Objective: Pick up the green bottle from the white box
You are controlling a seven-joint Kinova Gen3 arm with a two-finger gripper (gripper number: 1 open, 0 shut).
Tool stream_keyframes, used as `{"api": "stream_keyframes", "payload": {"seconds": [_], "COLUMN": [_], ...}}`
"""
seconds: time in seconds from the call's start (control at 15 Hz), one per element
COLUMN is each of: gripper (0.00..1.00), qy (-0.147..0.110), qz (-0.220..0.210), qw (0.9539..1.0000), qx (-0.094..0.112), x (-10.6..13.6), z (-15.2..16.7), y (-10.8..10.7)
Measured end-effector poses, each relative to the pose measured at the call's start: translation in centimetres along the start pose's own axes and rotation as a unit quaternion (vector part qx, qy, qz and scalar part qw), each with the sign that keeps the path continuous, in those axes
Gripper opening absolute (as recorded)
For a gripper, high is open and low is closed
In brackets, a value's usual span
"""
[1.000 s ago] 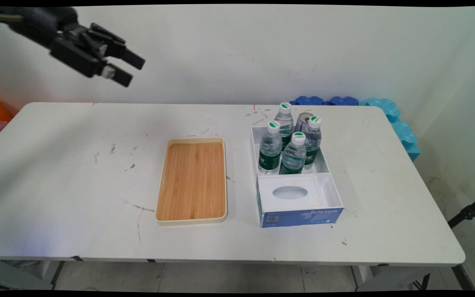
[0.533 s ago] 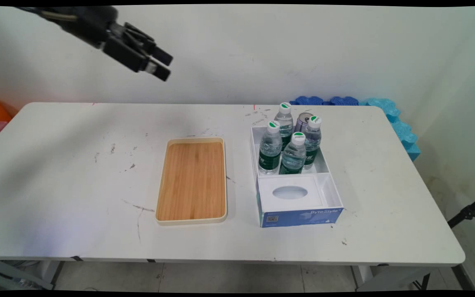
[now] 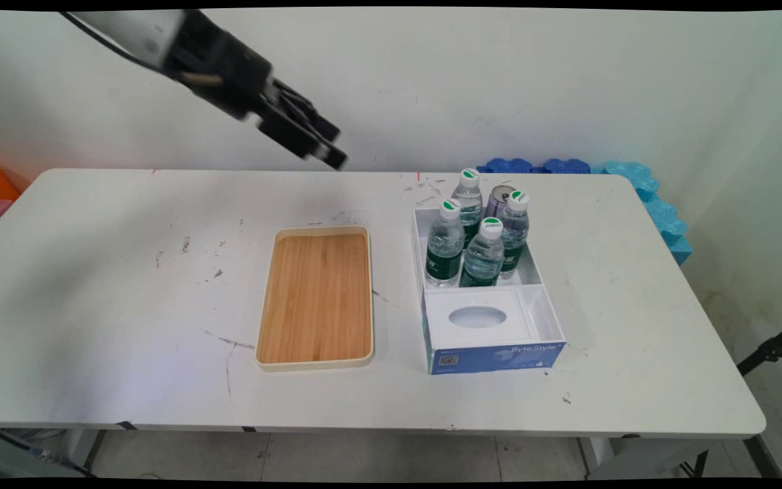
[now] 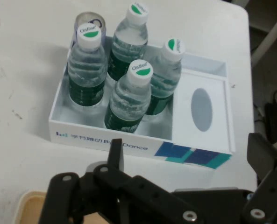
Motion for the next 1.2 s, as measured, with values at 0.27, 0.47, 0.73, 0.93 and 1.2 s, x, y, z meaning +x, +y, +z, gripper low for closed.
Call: {"api": "stream_keyframes", "payload": {"seconds": [0.27,0.47,0.73,0.93,1.2], "gripper": [1.0,1.0,1.0,1.0,1.0], "qy": [-0.012,-0.017,-0.018,-0.016,-0.012], "qz": [0.002,0.017,0.035,0.043,0.048], "qw": [0.9999,0.9994,0.9981,0.9974,0.9968], "qx": [0.008,0.024,0.047,0.056,0.063], "x": [-0.8,-1.5,-2.2,-2.6,-2.8], "z": [5.8,10.2,14.7,17.4,19.9], "y": [-0.3,-1.0,-2.0,-2.5,-3.0]}}
